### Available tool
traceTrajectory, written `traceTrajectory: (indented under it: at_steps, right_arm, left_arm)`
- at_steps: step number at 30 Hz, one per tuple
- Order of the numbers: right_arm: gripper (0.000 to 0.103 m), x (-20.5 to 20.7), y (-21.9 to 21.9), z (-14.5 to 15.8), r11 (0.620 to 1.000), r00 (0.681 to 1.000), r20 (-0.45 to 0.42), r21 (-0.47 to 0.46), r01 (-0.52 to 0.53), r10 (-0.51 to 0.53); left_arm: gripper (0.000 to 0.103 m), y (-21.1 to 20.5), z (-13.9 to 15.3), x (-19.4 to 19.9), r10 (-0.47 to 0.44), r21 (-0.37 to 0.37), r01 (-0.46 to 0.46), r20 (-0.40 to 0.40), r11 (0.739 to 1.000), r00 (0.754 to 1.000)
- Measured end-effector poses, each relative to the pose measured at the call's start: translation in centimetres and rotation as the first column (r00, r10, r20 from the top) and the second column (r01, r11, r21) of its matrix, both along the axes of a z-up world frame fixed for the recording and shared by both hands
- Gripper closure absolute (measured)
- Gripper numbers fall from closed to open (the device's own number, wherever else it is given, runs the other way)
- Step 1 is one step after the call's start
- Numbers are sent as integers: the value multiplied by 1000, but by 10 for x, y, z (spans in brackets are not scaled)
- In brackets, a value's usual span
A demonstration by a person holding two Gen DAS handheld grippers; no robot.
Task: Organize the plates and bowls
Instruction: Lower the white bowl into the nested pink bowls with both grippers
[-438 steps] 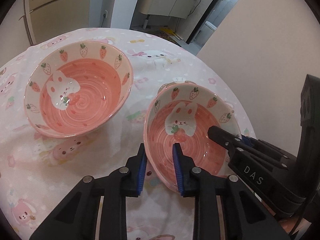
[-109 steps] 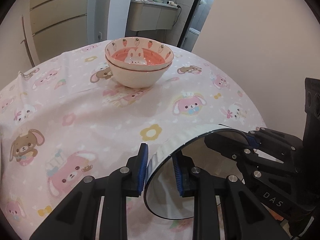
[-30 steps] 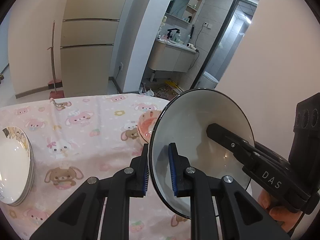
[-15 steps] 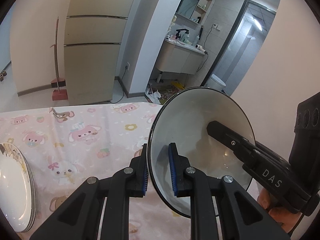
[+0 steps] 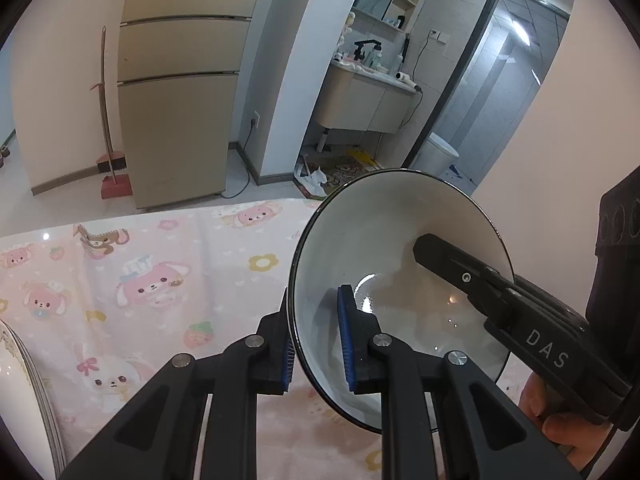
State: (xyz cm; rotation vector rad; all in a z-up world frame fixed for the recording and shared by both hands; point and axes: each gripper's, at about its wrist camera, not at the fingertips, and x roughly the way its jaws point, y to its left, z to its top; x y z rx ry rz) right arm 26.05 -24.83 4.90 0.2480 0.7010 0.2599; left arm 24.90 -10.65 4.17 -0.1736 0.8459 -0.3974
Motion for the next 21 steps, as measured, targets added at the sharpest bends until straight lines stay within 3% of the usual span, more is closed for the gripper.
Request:
traceTrajectory:
  at_steps: [8,17,21]
  right_arm:
    - [88,9,1,-10,1000,1000,-25,-9,-4,4]
    - [88,16,-4,-22,1000,997,-78,12,-20,21]
    - [89,18,-7,-25,1000,994,-104,15,-22,23]
  left_arm:
    - [84,0,-12,7,15,-3,-15,-28,1000,1000]
    - [83,-12,-18,10,6,71,-1,-71,997,997]
    - [83,-12,-23,12,1,54,4,-103,999,995]
